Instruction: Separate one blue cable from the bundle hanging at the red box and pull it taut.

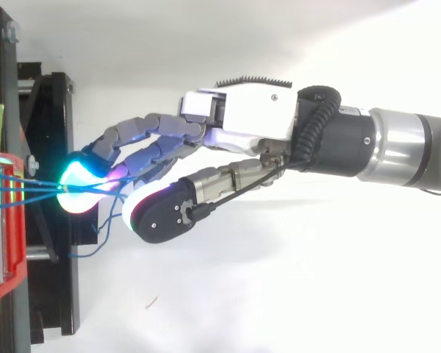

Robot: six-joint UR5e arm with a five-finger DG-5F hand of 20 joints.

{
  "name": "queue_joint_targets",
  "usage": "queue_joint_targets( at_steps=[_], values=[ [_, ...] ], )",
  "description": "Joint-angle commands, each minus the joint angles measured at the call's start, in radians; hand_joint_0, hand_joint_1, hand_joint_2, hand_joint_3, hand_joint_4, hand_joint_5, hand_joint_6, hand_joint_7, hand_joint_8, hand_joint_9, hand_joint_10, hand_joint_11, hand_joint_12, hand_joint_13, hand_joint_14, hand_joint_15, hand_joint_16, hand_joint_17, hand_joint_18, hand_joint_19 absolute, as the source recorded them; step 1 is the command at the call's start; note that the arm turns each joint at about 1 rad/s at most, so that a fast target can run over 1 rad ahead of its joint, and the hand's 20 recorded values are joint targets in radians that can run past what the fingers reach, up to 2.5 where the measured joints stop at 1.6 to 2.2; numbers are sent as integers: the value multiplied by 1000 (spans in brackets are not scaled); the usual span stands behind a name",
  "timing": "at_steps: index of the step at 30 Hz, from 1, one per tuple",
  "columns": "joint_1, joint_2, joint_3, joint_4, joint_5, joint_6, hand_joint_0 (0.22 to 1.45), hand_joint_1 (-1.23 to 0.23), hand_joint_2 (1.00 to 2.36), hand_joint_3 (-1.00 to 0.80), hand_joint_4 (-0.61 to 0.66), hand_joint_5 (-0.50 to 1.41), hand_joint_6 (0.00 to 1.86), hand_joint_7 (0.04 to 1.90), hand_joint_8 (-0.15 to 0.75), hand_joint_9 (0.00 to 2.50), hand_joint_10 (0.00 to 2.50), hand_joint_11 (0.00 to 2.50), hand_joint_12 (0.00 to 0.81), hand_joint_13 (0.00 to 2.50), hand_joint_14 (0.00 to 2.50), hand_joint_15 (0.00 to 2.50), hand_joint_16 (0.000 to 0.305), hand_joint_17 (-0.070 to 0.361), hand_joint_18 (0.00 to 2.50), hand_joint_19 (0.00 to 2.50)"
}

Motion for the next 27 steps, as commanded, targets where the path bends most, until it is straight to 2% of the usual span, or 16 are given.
queue_joint_targets(
  at_steps=[1,2,4,5,6,7,9,14,21,27],
  values=[
    [0,0,0,5,-26,9,562,-495,1001,-480,224,-217,502,720,314,624,7,204,417,595,10,293,55,124,684,295],
    [-3,0,0,15,-53,12,562,-495,1001,-482,225,-217,502,721,315,625,5,201,418,596,10,287,55,124,683,302],
    [-4,0,0,31,-83,15,562,-495,1001,-481,225,-217,502,721,316,628,6,200,417,598,11,294,55,124,683,297],
    [-7,0,0,54,-115,24,562,-496,1001,-480,224,-217,502,721,313,631,6,207,416,602,10,292,55,124,683,293],
    [-7,0,0,65,-129,30,562,-496,1002,-482,225,-217,502,721,315,631,6,206,418,606,10,300,55,124,684,298],
    [-12,0,0,85,-158,53,562,-496,1001,-482,227,-217,502,723,316,631,8,205,418,606,11,299,55,124,684,298],
    [-12,0,0,97,-176,84,562,-497,1001,-482,226,-217,502,724,316,634,6,200,417,615,10,301,55,124,687,294],
    [-14,1,0,104,-182,128,563,-496,1001,-482,228,-216,502,723,316,638,8,208,416,622,12,303,55,124,689,297],
    [-18,7,4,125,-213,125,564,-496,1001,-484,229,-216,502,724,316,645,6,211,420,644,11,311,55,123,692,296],
    [-30,10,4,127,-214,124,564,-496,1001,-483,229,-215,502,723,316,650,7,213,419,654,10,313,55,123,694,295]
  ],
)
